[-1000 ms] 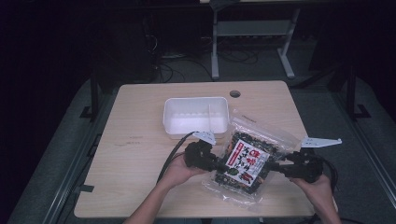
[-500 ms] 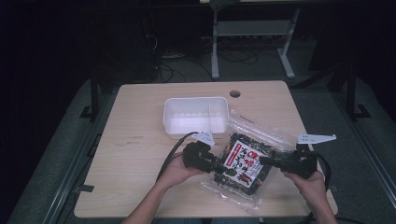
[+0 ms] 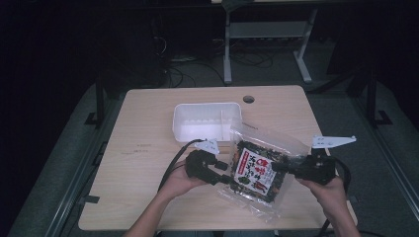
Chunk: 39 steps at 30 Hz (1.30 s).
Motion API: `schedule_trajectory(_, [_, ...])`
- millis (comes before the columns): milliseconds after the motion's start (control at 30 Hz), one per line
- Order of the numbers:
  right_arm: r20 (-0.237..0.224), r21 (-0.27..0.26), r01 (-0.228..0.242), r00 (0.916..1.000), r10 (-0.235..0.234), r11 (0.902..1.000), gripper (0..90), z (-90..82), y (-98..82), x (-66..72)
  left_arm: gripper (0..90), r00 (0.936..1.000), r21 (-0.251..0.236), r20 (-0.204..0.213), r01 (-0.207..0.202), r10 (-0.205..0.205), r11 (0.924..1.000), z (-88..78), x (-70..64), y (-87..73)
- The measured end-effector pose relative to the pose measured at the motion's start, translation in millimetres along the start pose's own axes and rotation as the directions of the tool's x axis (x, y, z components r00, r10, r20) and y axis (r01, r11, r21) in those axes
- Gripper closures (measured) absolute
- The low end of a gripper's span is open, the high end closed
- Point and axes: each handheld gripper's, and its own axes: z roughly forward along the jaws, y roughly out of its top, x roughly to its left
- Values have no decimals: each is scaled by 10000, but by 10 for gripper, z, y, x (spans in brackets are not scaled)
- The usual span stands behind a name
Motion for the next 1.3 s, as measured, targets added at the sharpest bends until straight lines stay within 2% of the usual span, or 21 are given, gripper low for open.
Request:
schedule_trajectory(133, [244, -86, 116, 9996, -114, 9999, 748, -27, 59, 31, 444, 9986, 291, -466, -240, 254, 9993, -94, -54, -81])
schedule_trajectory(167, [318, -112, 135, 9994, -132, 9998, 748, -34, 76, 37, 437, 9986, 291, -466, -240, 254, 9993, -94, -54, -81])
schedule_trajectory(200, [397, -111, 178, 9991, -173, 9998, 748, -40, 93, 43, 421, 9973, 379, -702, -207, 233, 9991, -119, -61, -129])
schedule_trajectory(467, [757, -73, 491, 9960, -484, 9988, 750, -38, 224, 102, 372, 9923, 559, -1223, -152, 220, 9983, -216, -73, -298])
schedule_trajectory(633, [848, -54, 643, 9944, -636, 9979, 750, -26, 295, 131, 366, 9893, 702, -1428, -186, 285, 9974, -259, -87, -364])
schedule_trajectory(900, [1086, -141, 840, 9907, -820, 9964, 750, -39, 430, 167, 358, 9859, 617, -1662, -111, 213, 9980, -361, -97, -471])
schedule_trajectory(1300, [1309, -136, 1146, 9851, -1118, 9933, 749, 9, 608, 185, 344, 9790, 900, -2035, 37, 148, 9959, -475, -106, -658])
